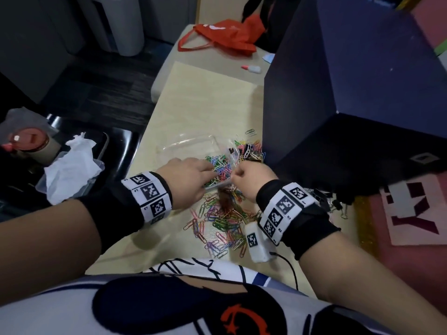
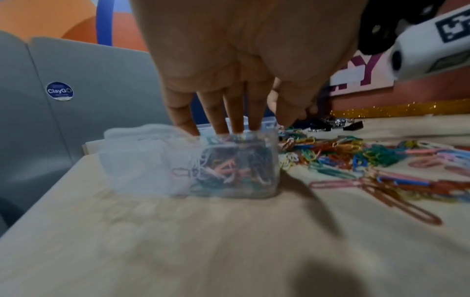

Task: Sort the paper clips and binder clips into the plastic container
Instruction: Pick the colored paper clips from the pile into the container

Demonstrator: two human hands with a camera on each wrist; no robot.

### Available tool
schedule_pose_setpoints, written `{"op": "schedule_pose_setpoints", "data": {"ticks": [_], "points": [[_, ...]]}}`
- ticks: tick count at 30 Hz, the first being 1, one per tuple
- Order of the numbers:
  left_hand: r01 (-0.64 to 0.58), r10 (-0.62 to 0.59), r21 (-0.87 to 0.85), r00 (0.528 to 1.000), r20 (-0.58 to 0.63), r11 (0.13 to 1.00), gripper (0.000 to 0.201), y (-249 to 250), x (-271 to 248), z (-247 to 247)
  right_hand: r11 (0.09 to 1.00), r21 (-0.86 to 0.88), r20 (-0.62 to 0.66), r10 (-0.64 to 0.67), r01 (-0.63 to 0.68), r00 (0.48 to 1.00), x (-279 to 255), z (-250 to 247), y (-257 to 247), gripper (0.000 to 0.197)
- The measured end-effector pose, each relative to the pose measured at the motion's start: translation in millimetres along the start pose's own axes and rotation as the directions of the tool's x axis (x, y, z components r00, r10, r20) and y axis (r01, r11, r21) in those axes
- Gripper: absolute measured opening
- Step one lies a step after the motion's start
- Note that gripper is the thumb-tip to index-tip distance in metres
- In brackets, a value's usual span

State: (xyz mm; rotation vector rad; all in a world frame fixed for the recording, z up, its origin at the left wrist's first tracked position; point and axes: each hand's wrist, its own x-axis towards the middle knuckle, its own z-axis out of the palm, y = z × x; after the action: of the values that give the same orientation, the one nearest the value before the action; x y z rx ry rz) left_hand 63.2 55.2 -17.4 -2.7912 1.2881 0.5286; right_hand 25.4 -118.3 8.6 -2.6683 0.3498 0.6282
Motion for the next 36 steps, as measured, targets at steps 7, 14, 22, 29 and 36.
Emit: {"op": "schedule_pose_setpoints", "data": {"ticks": [7, 14, 22, 29, 36], "points": [[0.045, -0.053, 0.098, 0.995, 0.082, 0.994, 0.038, -8.3, -9.8, 2.8, 0.981, -0.163, 0.112, -0.089, 0.106, 0.99, -14.2, 38.6, 17.5, 0.039], [-0.096, 0.095, -0.005, 0.992, -0.088, 0.995, 0.031, 17.0, -25.3, 1.5, 0.997, -0.048, -0.003, -0.053, 0.053, 0.999, -26.4, 33.9, 27.8, 0.041], [0.058, -0.075, 0.07, 0.96, 0.27, 0.996, 0.098, 33.2, -32.1, 24.8, 0.945, -0.284, 0.186, 0.219, -0.161, 0.958, -68.7, 54.1, 41.7, 0.099], [0.068, -0.066, -0.009, 0.987, 0.15, 0.998, 0.049, 49.9, -23.4, 34.3, 0.998, 0.015, 0.066, 0.06, -0.061, 0.996, -65.0, 77.1, 41.2, 0.077], [0.084, -0.081, -0.022, 0.991, 0.109, 0.996, 0.046, 53.0, -17.6, 33.3, 0.994, 0.012, 0.002, -0.111, 0.111, 0.994, -64.7, 72.9, 36.8, 0.111]]}}
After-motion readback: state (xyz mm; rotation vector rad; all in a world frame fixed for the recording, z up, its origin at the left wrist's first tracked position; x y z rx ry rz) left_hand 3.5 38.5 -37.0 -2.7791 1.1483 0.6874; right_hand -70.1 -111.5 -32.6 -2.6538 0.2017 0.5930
